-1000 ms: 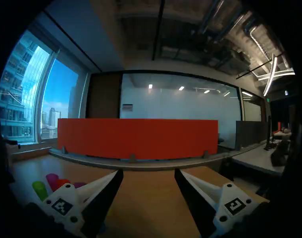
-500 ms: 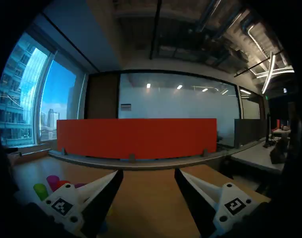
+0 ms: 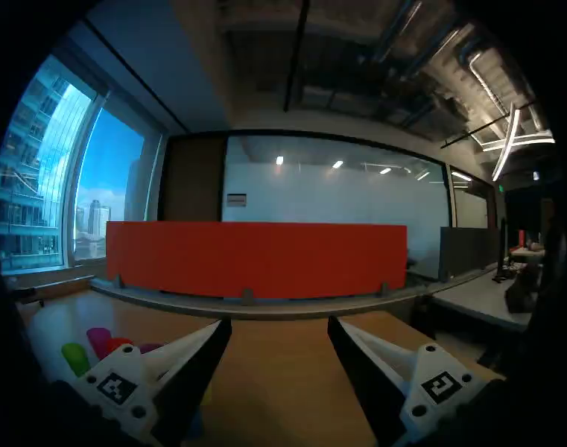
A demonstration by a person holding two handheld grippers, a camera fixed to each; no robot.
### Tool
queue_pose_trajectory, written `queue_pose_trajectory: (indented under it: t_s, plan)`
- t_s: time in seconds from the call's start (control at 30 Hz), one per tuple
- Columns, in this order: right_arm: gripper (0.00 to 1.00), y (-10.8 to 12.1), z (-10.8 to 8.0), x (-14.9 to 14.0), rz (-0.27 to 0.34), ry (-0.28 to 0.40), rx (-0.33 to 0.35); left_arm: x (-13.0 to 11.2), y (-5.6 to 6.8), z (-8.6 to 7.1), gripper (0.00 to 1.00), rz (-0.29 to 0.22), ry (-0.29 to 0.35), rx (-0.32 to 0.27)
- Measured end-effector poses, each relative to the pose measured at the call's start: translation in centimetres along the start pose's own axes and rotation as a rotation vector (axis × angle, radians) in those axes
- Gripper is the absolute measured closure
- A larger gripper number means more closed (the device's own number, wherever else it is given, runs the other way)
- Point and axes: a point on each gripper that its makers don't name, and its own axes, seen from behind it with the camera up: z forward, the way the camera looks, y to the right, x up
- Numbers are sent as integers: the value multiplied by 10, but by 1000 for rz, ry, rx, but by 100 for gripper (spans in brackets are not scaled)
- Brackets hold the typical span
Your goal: Pour water
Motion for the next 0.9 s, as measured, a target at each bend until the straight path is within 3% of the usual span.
queue_pose_trajectory:
  t_s: [0.37, 0.9]
  plan:
    - [0, -1, 0, -4, -1, -9, -3, -15, 1, 5, 1, -30, -5, 4]
    - [0, 4, -1, -3, 2, -1, -8, -27, 4, 10, 1, -35, -13, 5]
